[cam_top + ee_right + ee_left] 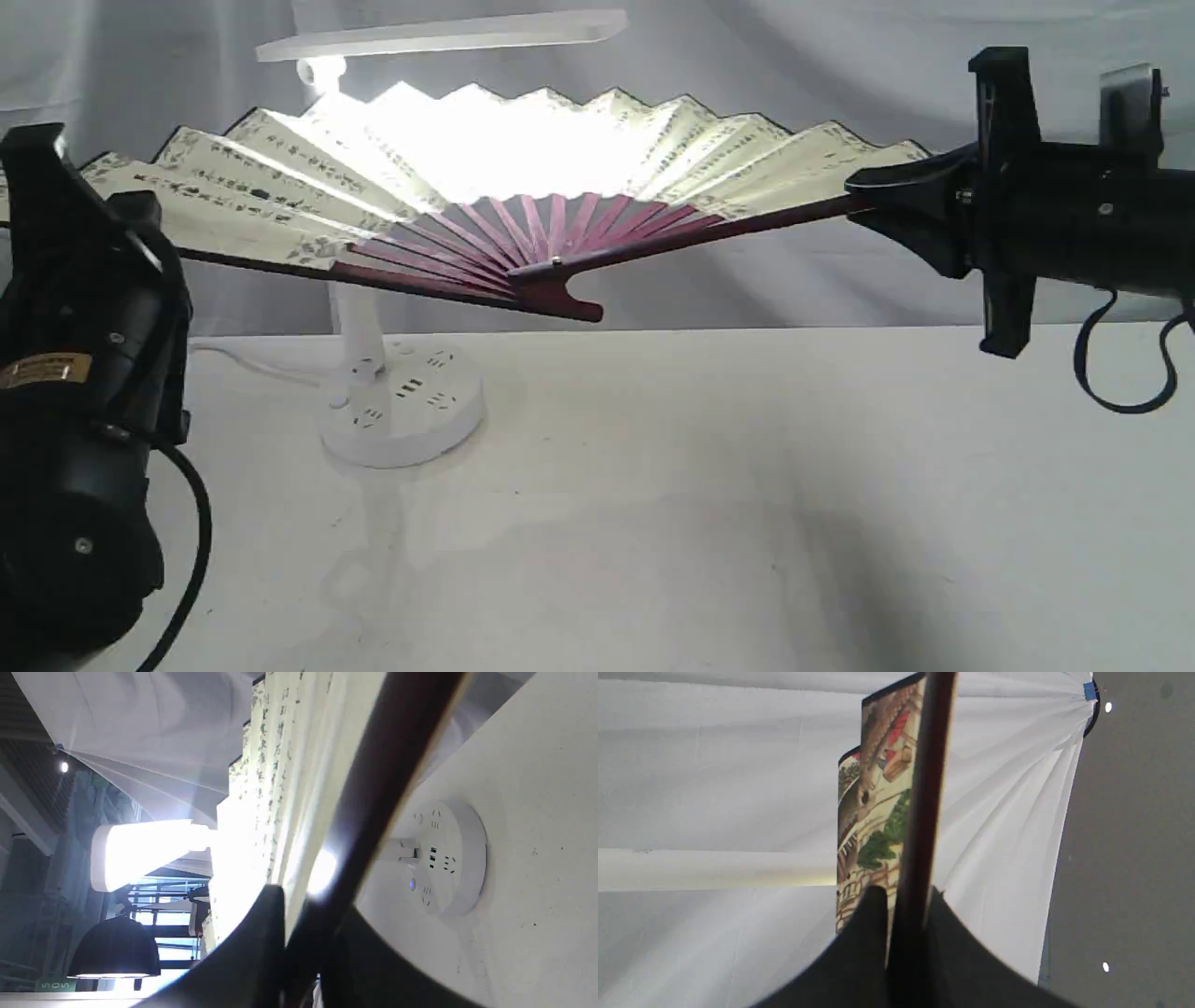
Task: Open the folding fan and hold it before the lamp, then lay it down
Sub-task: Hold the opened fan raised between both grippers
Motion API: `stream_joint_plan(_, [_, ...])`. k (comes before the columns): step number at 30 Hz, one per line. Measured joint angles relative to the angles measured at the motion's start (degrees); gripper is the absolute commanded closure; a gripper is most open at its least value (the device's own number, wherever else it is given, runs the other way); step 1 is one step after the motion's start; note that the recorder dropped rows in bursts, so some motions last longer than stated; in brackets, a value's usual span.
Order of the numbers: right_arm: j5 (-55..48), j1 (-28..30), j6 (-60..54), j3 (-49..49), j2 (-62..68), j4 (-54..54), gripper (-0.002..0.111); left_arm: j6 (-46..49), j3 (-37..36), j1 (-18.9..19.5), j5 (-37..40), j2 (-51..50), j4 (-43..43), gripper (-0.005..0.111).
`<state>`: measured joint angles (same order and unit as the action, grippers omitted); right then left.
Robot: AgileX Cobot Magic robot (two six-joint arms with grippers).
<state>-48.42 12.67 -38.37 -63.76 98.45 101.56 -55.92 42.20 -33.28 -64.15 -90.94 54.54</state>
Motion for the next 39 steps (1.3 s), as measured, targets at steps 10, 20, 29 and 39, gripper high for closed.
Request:
stream_joint_plan(10, [0.11,0.0,0.0,0.0,0.0,0.0,0.108,0.0,0.0,0.24,0.97,0.0,0.11,0.107])
stream_joint_plan(20, [0.33,0.0,0.0,0.0,0.0,0.0,0.108,0.0,0.0,0.24,1.07,0.0,0.11,0.107])
stream_joint_plan(29, [0.56,0.0,0.0,0.0,0.0,0.0,0.108,0.0,0.0,0.24,1.07,0.0,0.11,0.107])
stream_joint_plan(39, [0.67,0.0,0.0,0.0,0.0,0.0,0.108,0.0,0.0,0.24,1.07,0.0,0.11,0.107])
